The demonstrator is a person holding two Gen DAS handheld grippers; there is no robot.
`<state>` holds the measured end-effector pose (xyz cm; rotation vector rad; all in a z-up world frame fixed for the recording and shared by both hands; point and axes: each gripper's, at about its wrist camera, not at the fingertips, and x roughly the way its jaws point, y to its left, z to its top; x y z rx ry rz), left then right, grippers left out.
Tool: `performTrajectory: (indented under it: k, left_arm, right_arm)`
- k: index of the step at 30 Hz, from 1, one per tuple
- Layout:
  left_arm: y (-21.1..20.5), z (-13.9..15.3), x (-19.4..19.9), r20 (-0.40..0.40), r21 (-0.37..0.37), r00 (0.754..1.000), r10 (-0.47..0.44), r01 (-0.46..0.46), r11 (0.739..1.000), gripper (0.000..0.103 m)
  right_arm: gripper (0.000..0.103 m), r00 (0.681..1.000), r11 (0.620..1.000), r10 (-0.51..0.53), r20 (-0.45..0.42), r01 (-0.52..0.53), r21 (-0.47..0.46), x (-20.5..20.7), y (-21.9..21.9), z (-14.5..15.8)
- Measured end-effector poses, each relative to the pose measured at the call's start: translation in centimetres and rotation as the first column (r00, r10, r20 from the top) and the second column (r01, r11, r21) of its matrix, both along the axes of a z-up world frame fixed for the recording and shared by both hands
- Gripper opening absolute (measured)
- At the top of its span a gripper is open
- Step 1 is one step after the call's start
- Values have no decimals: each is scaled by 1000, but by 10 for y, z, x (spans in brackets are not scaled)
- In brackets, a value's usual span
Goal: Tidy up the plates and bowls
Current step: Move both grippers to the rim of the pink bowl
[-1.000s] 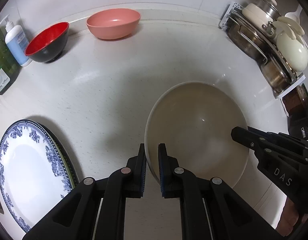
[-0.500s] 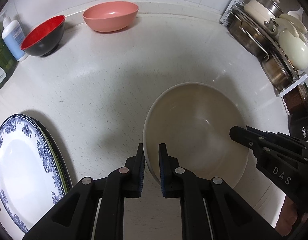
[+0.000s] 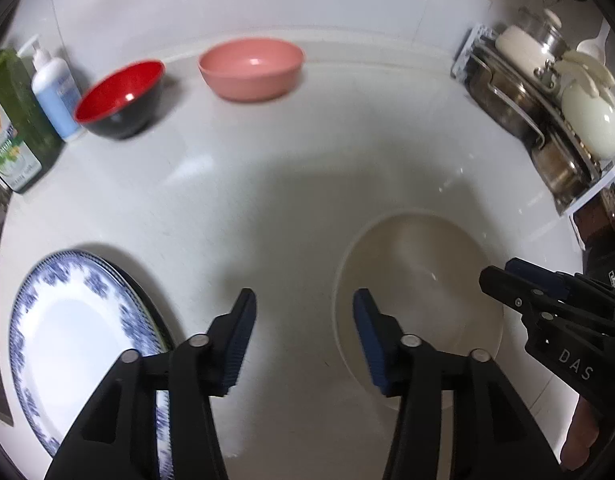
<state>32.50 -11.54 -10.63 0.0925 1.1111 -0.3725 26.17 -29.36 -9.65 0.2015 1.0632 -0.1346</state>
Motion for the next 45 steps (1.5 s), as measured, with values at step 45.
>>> performTrajectory:
  k: [45]
  left_arm:
    - [42, 89, 215, 216, 138, 975, -47, 18, 990, 63]
  right_arm:
    - [36, 989, 998, 68, 132, -66, -24, 208, 45, 76]
